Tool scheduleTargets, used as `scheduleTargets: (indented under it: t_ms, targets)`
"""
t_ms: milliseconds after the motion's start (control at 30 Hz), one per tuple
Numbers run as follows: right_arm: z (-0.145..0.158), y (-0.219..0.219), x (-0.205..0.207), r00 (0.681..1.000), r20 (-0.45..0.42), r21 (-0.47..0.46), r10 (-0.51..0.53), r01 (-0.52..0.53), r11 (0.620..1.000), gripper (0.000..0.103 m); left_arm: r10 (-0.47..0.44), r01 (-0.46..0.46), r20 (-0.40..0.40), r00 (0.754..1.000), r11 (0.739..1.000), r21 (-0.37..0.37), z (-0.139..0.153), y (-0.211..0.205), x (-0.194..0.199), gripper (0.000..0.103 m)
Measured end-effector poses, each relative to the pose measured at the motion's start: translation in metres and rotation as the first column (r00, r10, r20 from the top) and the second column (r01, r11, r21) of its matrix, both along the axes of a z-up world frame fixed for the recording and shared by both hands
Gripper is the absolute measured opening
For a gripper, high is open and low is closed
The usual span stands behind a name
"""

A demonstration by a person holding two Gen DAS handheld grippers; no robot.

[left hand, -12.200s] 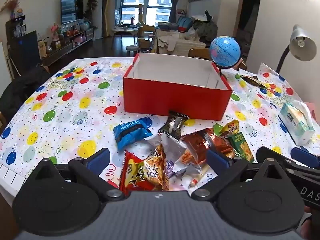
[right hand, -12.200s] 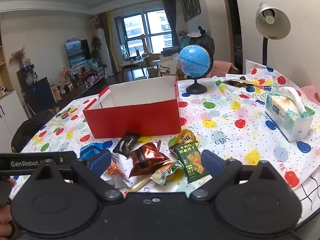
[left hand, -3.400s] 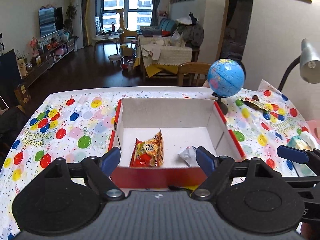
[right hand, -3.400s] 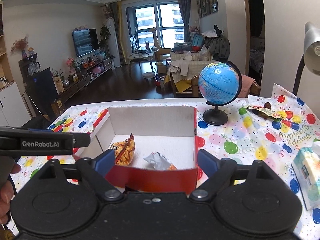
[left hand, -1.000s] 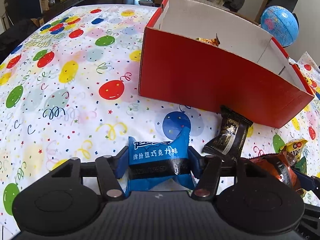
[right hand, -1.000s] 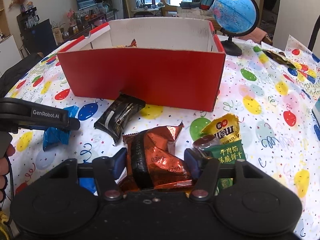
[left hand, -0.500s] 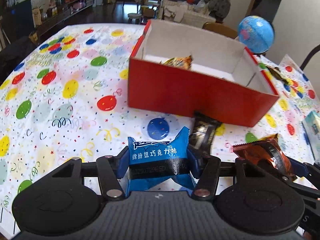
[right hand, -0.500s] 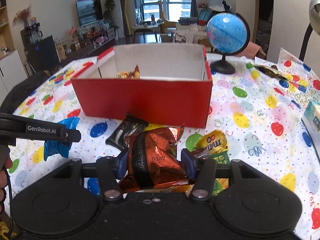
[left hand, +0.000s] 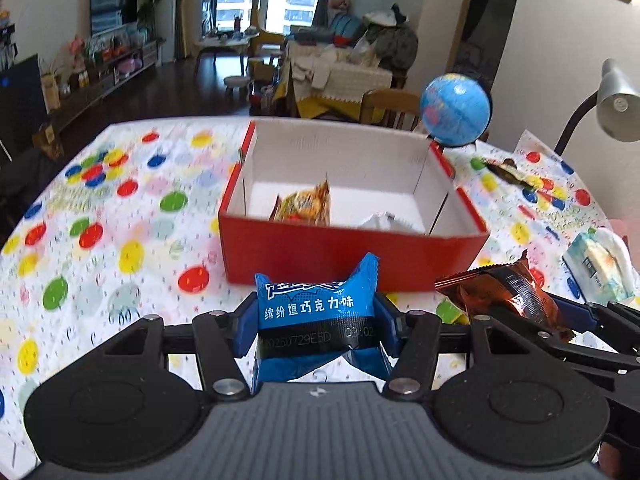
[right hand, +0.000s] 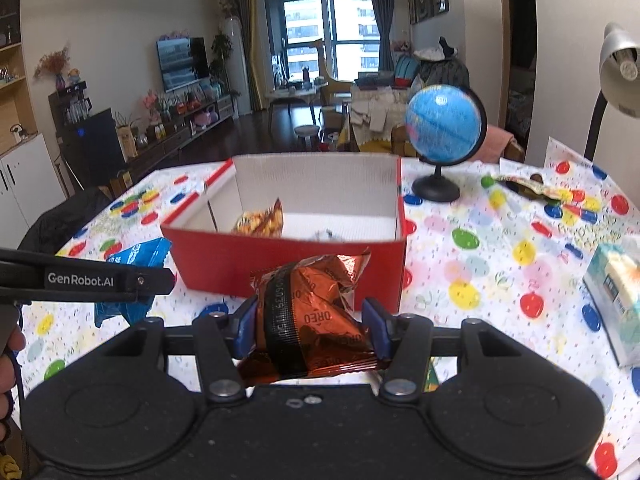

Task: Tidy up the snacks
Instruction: 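Carry both packets into the red box and open both grippers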

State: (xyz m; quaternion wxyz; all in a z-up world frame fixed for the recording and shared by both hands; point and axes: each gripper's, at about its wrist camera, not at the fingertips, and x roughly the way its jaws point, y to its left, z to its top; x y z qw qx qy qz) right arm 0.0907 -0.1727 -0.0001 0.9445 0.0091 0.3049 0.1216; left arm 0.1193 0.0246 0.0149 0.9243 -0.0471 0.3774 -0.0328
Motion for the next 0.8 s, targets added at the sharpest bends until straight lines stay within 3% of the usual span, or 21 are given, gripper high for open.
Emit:
scheduleTargets:
  t_ms: [433,800]
  targets:
    - [0.038,0.004,0.034,0.997,0.075,0.012,-0.02,0.019,1.0,0.054,-0.03,0.028,0.072,0.997,0.999,0.03,0.039,-0.007,0.034,0.058]
    - [0.028,0.006,0.091,0.997,0.064,0.013,-0.034,0.033,0.999,0.054,-0.029,0.025,0.072,0.997,0.998,0.06,0.031,-0.008,0.093,0.058]
